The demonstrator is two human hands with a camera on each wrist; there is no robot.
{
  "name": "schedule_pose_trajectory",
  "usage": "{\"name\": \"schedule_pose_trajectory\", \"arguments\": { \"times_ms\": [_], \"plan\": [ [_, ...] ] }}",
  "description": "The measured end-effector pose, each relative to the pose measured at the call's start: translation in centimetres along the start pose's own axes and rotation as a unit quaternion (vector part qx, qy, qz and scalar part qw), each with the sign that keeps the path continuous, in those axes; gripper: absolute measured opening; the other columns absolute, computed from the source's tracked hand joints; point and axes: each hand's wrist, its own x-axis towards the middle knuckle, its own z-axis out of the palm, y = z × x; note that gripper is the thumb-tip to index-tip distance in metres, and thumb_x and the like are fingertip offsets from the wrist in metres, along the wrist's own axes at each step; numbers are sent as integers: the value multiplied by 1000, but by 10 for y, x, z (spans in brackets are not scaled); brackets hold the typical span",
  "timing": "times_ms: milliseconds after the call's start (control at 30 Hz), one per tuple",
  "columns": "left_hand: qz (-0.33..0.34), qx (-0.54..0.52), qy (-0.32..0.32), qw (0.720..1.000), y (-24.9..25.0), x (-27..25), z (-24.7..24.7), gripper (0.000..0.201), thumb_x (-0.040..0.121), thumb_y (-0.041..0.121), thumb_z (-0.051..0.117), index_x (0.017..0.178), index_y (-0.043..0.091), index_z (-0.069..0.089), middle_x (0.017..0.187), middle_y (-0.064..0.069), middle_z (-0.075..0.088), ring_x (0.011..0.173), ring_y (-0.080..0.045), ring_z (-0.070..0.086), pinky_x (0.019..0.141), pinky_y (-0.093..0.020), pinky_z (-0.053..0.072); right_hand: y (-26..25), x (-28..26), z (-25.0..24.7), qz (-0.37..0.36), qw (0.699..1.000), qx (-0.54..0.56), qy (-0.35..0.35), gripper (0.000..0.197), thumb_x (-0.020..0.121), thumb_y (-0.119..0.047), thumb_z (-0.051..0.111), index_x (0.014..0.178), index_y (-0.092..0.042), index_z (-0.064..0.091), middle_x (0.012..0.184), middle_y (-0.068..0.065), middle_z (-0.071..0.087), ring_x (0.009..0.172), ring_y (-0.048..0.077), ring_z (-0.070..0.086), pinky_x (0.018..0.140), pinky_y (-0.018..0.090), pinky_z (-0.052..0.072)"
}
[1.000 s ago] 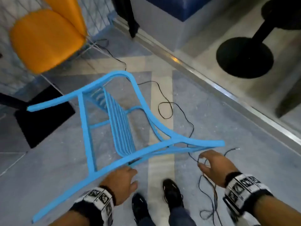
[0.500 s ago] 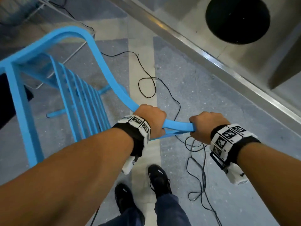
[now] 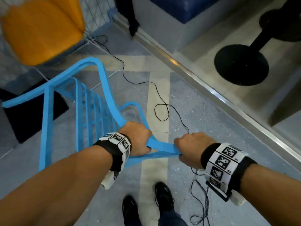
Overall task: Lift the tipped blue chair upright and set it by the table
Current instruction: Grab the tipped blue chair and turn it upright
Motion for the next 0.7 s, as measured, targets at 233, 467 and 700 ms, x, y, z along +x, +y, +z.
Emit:
{"name": "schedule_pose_trajectory", "arguments": {
  "times_ms": [233, 467, 700],
  "plan": [
    [-120, -82, 98, 985, -47, -140, -40, 33, 70, 49, 65, 68, 23, 45, 79, -5, 68, 80, -34, 62, 64, -35, 46, -106, -65, -124, -125, 988, -70, 62, 16, 85, -23, 55, 98, -14, 56, 99, 9, 60, 81, 31, 58, 61, 32, 39],
    [-158, -209, 224, 939, -65, -271, 3, 35, 59, 59, 49, 57, 24, 44, 61, 0, 61, 61, -29, 59, 58, -28, 35, -237, -104, -156, -207, 966, -139, 68, 7, 82, -18, 57, 84, -18, 49, 72, 3, 46, 67, 29, 52, 58, 35, 44],
    [-169, -237, 269, 918, -88, -391, 70, 35, 57, 45, 70, 54, 25, 42, 53, 8, 46, 51, -19, 48, 48, -25, 34, -318, -122, -121, -300, 947, 54, 100, 34, 75, -41, 67, 104, -26, 57, 95, -4, 59, 90, 17, 53, 77, 29, 44]
  ]
}}
